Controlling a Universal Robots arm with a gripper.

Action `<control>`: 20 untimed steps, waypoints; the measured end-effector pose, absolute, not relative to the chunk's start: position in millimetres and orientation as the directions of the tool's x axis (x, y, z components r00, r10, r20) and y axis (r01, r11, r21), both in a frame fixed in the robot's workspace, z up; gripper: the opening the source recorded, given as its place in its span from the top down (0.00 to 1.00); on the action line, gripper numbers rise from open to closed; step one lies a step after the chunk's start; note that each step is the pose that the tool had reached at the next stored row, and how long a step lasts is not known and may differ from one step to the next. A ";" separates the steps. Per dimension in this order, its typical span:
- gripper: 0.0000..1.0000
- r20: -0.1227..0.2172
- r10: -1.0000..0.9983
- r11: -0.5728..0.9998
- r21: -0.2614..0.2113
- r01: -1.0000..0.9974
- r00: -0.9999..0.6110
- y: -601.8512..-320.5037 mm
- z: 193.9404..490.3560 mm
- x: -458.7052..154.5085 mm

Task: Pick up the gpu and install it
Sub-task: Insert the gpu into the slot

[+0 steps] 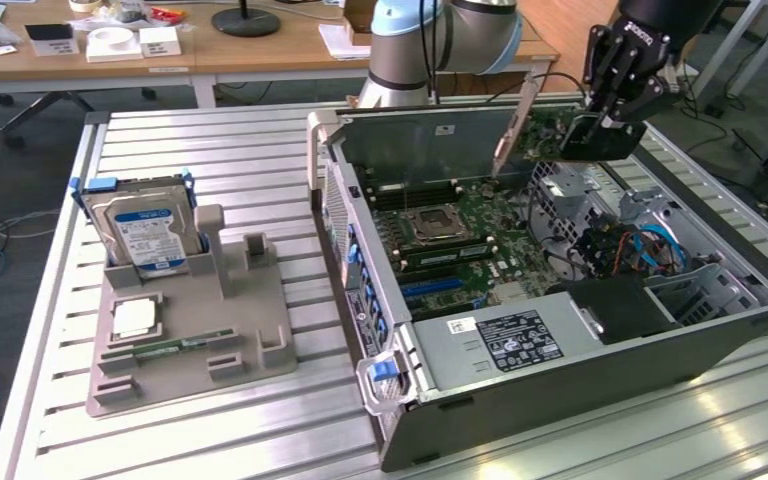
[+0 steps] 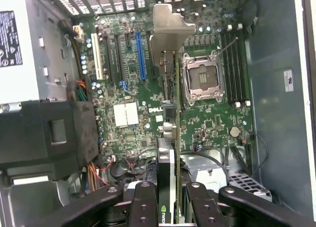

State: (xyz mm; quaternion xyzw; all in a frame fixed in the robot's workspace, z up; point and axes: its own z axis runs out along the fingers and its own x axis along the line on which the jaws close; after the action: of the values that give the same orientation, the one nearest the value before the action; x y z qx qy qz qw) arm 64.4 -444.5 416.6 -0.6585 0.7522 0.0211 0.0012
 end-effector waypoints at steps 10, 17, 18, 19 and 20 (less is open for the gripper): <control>0.73 -0.046 -0.998 0.054 -0.010 -0.999 -0.053 -444.5 415.2 64.1; 0.73 -0.046 -0.998 0.054 -0.010 -0.999 -0.053 -444.6 414.8 58.4; 0.73 -0.046 -0.998 0.054 -0.010 -0.999 -0.053 -444.6 414.4 54.9; 0.73 -0.046 -0.998 0.054 -0.011 -0.999 -0.053 -444.6 414.0 51.1; 0.73 -0.046 -0.998 0.054 -0.011 -0.998 -0.053 -444.6 413.4 47.3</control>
State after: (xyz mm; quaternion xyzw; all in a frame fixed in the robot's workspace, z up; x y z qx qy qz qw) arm 47.3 -444.6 413.4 -0.6878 0.7255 0.0118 0.0204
